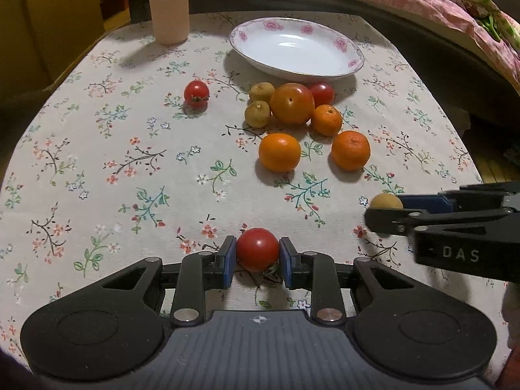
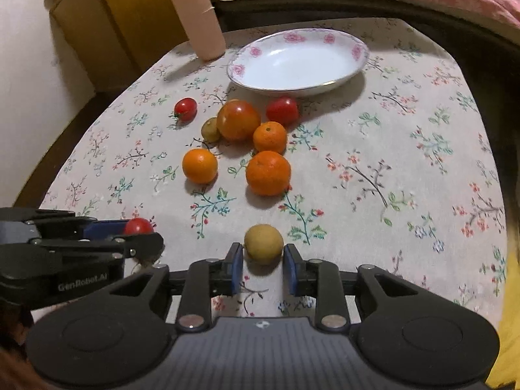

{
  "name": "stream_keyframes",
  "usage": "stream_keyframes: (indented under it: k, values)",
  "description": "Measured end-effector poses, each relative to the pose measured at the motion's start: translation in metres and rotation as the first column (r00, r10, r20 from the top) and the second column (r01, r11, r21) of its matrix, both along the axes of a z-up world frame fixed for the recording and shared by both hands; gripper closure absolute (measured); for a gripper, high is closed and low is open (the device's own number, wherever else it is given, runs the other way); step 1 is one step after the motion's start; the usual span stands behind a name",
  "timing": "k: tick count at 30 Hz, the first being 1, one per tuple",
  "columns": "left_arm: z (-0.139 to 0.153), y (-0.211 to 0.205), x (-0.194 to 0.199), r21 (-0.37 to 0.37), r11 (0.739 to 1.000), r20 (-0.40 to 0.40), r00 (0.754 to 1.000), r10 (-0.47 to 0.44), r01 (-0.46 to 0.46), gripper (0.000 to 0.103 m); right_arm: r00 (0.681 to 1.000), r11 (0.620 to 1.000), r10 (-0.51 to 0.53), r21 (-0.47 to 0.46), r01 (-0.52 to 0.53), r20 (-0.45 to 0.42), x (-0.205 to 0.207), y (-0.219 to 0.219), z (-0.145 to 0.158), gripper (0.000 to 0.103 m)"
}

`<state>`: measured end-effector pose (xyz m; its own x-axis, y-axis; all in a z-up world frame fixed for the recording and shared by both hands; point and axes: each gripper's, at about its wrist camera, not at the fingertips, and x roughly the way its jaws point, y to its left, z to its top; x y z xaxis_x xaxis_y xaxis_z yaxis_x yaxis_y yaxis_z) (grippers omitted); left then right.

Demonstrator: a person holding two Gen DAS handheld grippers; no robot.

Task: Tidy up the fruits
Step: 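Close the left tool on the cherry tomato while the right tool grasps the yellow fruit, then carry both fruits over the white plate and open both tools to drop them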

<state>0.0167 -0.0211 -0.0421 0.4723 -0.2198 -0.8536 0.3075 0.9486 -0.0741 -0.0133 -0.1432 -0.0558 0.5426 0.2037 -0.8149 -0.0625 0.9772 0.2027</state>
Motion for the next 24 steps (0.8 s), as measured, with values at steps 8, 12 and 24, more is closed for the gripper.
stream_keyframes:
  k: [8, 12, 24]
  values:
    - [-0.001, -0.003, 0.001, 0.014, 1.000, -0.002, 1.000, -0.008, 0.008, 0.067, 0.999, 0.993, 0.048, -0.113, -0.046, 0.014, -0.001, 0.014, 0.000, 0.074]
    - [0.001, -0.006, 0.004, 0.007, 1.000, -0.008, 1.000, -0.021, 0.021, 0.067, 0.999, 0.993, 0.049, -0.108, -0.048, 0.009, -0.003, 0.013, 0.002, 0.074]
    - [0.052, -0.034, 0.061, -0.067, 0.997, 0.100, 0.995, -0.027, 0.033, 0.069, 0.995, 1.000, -0.022, -0.015, 0.024, 0.092, 0.043, -0.012, 0.046, 0.074]
